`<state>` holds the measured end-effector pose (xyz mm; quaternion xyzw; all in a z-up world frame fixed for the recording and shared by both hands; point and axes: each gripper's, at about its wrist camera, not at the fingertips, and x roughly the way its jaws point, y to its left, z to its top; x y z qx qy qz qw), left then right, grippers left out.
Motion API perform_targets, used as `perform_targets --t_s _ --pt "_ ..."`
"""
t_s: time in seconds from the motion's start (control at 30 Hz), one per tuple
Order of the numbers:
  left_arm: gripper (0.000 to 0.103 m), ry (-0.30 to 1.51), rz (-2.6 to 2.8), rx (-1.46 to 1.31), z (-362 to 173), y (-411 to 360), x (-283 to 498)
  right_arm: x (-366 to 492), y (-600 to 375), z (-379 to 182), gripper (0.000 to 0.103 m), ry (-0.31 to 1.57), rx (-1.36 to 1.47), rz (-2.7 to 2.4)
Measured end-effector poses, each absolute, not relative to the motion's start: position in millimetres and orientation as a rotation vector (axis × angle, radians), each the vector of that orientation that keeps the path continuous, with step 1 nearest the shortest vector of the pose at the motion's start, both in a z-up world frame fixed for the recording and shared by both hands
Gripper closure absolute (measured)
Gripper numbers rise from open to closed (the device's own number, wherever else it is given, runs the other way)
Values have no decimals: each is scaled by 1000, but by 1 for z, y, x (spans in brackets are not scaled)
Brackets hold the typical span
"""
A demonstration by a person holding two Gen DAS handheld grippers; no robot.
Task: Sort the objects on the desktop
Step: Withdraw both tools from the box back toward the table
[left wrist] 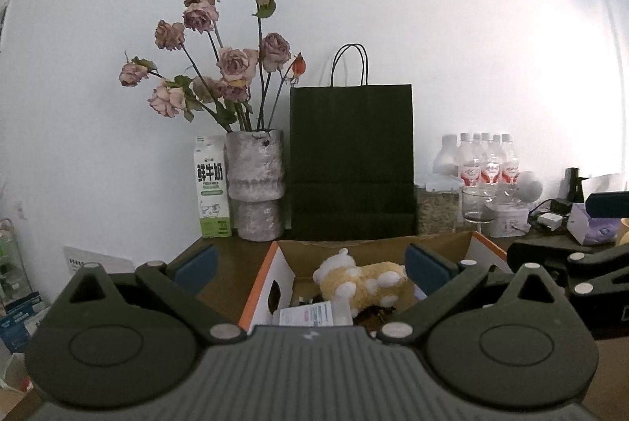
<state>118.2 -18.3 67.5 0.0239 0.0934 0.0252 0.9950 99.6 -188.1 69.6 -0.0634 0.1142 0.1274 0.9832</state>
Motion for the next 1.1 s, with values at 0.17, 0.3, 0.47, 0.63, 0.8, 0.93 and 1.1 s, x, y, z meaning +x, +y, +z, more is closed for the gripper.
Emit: perform_targets --t_s 0.17,0.3,0.47,0.63,0.8,0.93,1.1 --pt "0 196 41 33 66 -13 100 81 -191 67 0 238 -124 256" --pt "0 208 37 36 62 -10 88 68 -193 63 0 246 -124 257" --pt "0 225 34 35 56 -6 75 54 -193 54 0 275 -138 259" --pt "0 245 28 36 50 -3 63 38 -198 45 0 298 -140 255" --pt "0 277 24 36 39 -1 54 29 -205 32 0 337 -136 245" --pt "0 323 28 30 26 2 52 29 -211 15 0 395 -132 229" --pt "0 356 38 22 18 8 52 32 -219 -1 0 452 -123 194"
